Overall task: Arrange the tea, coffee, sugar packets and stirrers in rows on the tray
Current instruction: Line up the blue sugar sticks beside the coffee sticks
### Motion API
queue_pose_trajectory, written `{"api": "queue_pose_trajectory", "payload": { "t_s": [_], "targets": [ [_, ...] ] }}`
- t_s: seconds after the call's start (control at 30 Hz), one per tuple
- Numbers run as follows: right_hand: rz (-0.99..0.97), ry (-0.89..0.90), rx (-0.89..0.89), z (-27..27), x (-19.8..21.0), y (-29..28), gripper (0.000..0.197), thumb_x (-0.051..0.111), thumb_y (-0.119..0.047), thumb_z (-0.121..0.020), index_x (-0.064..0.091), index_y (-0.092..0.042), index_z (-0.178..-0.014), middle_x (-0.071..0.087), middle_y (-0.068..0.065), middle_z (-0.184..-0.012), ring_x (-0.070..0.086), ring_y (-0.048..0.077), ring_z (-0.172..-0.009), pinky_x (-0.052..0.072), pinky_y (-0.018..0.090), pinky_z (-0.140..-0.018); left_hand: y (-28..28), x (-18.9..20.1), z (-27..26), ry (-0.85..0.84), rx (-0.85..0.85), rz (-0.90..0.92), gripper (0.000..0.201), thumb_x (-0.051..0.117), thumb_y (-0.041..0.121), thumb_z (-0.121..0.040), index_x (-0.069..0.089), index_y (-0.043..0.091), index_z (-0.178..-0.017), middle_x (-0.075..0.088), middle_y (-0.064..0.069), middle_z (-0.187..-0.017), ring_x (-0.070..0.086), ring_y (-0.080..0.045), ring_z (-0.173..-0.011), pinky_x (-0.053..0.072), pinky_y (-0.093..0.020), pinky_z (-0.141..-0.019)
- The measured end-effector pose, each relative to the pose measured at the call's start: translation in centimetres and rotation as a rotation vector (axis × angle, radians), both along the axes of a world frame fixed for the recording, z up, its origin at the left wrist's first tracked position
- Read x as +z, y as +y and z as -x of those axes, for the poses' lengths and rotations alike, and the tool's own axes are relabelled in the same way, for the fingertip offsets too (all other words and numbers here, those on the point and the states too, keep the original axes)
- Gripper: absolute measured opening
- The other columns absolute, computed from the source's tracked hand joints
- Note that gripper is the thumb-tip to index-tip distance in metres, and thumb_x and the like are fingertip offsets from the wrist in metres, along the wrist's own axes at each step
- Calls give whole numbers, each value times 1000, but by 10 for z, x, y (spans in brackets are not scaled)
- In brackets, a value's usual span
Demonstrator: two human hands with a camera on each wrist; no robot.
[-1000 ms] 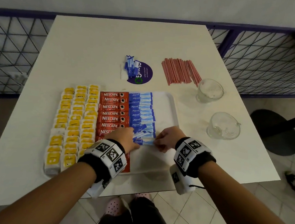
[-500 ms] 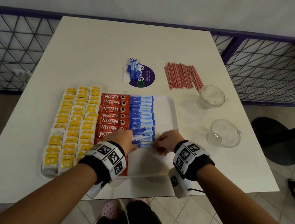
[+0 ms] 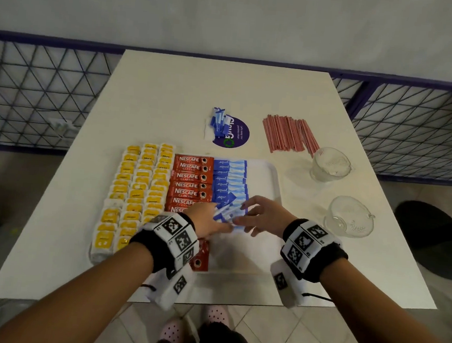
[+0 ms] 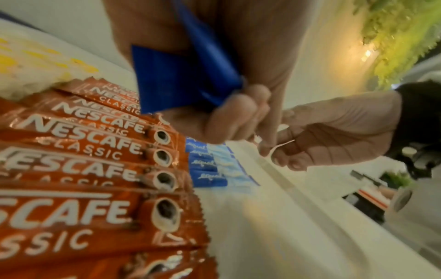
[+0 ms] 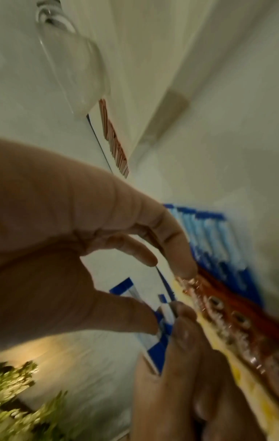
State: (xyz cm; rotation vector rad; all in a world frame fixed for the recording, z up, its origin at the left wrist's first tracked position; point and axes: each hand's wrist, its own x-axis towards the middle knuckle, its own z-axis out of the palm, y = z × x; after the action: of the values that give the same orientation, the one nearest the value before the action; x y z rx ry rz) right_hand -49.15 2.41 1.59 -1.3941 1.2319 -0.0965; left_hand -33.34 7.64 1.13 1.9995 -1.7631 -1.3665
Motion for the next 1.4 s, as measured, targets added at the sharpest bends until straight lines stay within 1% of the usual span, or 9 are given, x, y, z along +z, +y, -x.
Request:
{"api": "queue_pose_trajectory", "payload": {
  "t_s": [0.1, 0.27, 0.43, 0.63, 0.9, 1.1, 1.2, 1.3, 1.4],
  "targets": [
    [48, -91, 20, -11, 17, 5, 16, 69, -10, -81, 56, -9, -90, 62, 6, -76, 57, 12, -59, 49, 17, -51, 7, 12, -3, 261, 99, -109, 24, 64, 26, -86, 59, 4, -96, 52, 3, -53, 46, -6, -39, 41, -17, -43],
    [73, -131, 44, -19, 31, 15, 15, 62, -9, -87, 54, -10, -74, 59, 6, -68, 57, 6, -50, 48, 16, -50, 19, 23, -15, 397, 137, -136, 18, 64, 24, -87, 55, 11, -78, 51, -1, -56, 45, -6, -36, 40, -17, -40],
    [105, -174, 33, -24, 39, 29, 12, 64, -10, -85, 59, -19, -77, 59, 4, -69, 56, 11, -54, 49, 17, -50, 31, 23, -25, 368, 125, -187, 16, 64, 26, -86, 56, 13, -83, 49, 2, -54, 42, -5, -35, 37, -16, -39],
    [34, -290, -125, -21, 34, 34, 16, 61, 2, -84, 62, -7, -71, 60, 12, -66, 58, 12, -50, 52, 20, -53, 39, 20, -32, 361, 179, -180, 20, 66, 21, -85, 53, 13, -72, 47, 6, -45, 39, -5, -33, 35, -16, -37],
    [-36, -365, -324, 3, 15, 32, 24, 55, 14, -83, 56, -3, -65, 61, 3, -50, 58, 10, -45, 53, 18, -53, 42, 12, -35, 594, 464, -251, 20, 67, 21, -83, 49, 17, -75, 41, 6, -44, 32, -5, -30, 29, -14, -31],
    [7, -279, -291, 14, 13, 26, 26, 61, 17, -76, 62, -7, -64, 62, 8, -62, 56, 21, -61, 54, 24, -71, 31, 12, -33, 553, 614, -235, 25, 62, 38, -86, 61, 13, -86, 34, 9, -40, 28, -3, -29, 25, -13, -32],
    [-8, -273, -270, 14, 13, 23, 32, 62, 17, -75, 67, -11, -58, 66, 5, -60, 59, 17, -59, 55, 26, -76, 26, 13, -29, 591, 614, -222, 24, 66, 40, -81, 57, 17, -81, 33, 8, -41, 27, -4, -30, 24, -14, -31],
    [-35, -290, -272, 16, 11, 21, 37, 63, 16, -75, 70, -14, -54, 67, 4, -58, 61, 14, -57, 55, 26, -77, 23, 13, -26, 609, 616, -211, 31, 65, 44, -80, 54, 15, -81, 33, 8, -42, 26, -4, -30, 24, -13, -31],
    [-59, -303, -275, 18, 10, 21, 24, 62, 16, -76, 67, -5, -65, 66, 4, -58, 62, 12, -56, 57, 21, -68, 23, 15, -24, 608, 563, -210, 33, 63, 44, -81, 53, 13, -76, 33, 7, -42, 26, -4, -30, 25, -14, -32]
  ]
}}
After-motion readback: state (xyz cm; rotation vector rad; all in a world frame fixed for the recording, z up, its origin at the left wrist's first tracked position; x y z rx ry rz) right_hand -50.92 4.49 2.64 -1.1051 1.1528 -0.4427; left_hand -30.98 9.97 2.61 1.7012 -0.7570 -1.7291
